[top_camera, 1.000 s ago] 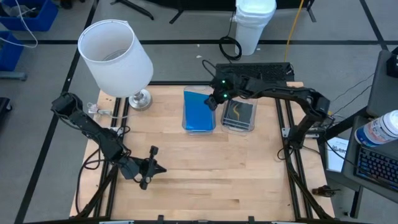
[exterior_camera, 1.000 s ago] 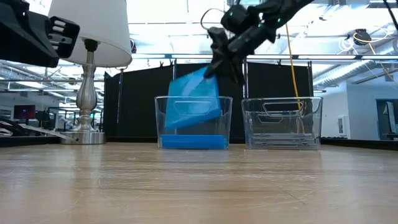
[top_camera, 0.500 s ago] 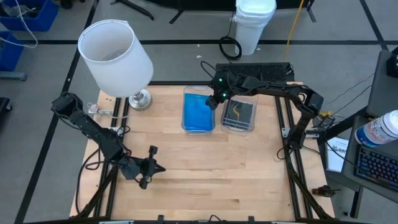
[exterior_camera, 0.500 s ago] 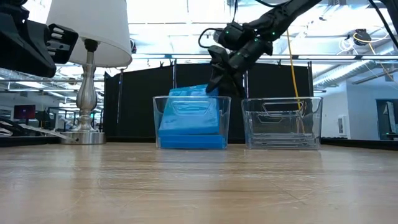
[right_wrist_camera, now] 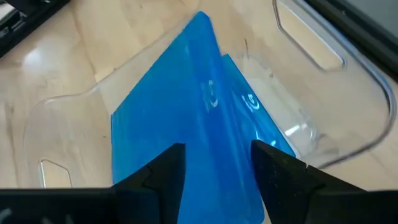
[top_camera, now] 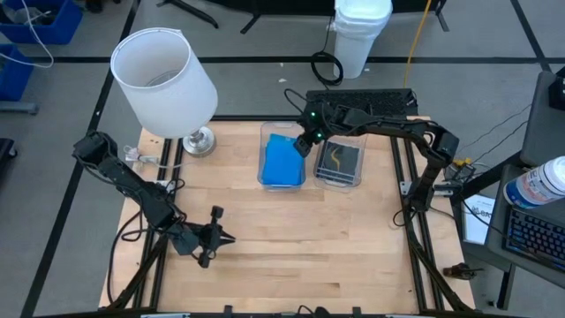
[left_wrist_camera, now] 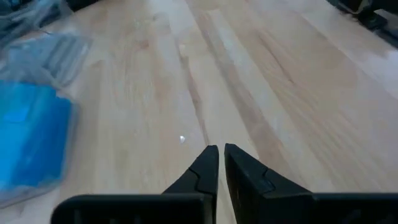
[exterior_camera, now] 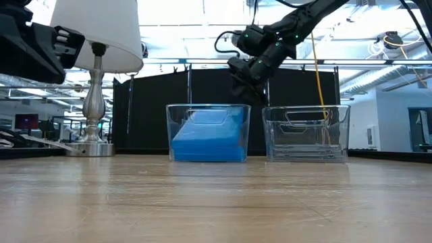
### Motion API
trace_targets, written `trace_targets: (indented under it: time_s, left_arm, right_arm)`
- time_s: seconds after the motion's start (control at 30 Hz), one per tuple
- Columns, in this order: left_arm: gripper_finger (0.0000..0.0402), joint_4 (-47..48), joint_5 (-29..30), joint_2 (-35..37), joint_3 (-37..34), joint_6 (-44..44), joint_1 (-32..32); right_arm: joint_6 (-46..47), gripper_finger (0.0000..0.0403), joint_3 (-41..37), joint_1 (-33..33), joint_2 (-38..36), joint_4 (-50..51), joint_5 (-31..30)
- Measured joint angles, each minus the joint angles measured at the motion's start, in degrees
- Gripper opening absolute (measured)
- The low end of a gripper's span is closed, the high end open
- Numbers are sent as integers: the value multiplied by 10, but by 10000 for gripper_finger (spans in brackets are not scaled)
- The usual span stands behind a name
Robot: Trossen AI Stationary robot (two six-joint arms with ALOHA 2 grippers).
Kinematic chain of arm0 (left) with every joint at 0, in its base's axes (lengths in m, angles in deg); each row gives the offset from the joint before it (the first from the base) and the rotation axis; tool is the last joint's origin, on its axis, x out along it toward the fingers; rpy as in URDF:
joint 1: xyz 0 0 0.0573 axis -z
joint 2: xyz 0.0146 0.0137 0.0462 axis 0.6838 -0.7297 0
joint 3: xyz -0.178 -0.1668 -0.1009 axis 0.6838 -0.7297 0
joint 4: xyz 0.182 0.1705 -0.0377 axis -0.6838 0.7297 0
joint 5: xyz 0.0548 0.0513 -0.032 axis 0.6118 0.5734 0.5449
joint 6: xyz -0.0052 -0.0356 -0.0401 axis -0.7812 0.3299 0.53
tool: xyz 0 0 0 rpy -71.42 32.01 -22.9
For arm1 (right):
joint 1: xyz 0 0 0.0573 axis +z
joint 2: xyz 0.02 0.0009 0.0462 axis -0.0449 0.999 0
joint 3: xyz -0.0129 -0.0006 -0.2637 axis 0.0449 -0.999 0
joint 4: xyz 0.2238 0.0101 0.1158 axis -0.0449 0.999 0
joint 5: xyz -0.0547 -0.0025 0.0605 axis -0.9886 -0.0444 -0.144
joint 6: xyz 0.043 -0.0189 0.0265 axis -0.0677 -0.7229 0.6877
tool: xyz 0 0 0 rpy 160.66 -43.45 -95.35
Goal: Pick & place jewel cases by type
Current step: Put the blue CD case into the left transparent bin, then return to Home Position
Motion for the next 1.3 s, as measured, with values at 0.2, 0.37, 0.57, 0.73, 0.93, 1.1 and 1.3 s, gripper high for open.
trace_targets:
  time_s: [0.2, 0.37, 0.57, 0.73, 0.93, 1.1, 1.3]
  left_arm:
    - [37, -8, 47, 0, 0, -15, -4]
    - [37, -14, 48, 0, 0, -17, -22]
    - [37, -14, 49, 0, 0, -58, -44]
    - [37, -56, 6, 1, 0, -125, -70]
    - [9, -127, -89, 47, 0, -235, -107]
    - [5, -109, -85, 176, 1, -245, -126]
    - [3, -30, -32, 280, -16, -180, -103]
  right_arm:
    - [-13, 173, 0, 0, 0, -23, 2]
    - [-48, 173, 4, 0, 0, -34, 0]
    - [-105, 173, 56, 14, -8, 15, 52]
    - [-194, 142, 64, 86, -68, 75, 29]
    - [-290, 43, 18, 209, -181, 76, -13]
    - [-261, 11, -104, 304, -308, -1, -100]
    - [-160, 2, -321, 386, -474, -116, -214]
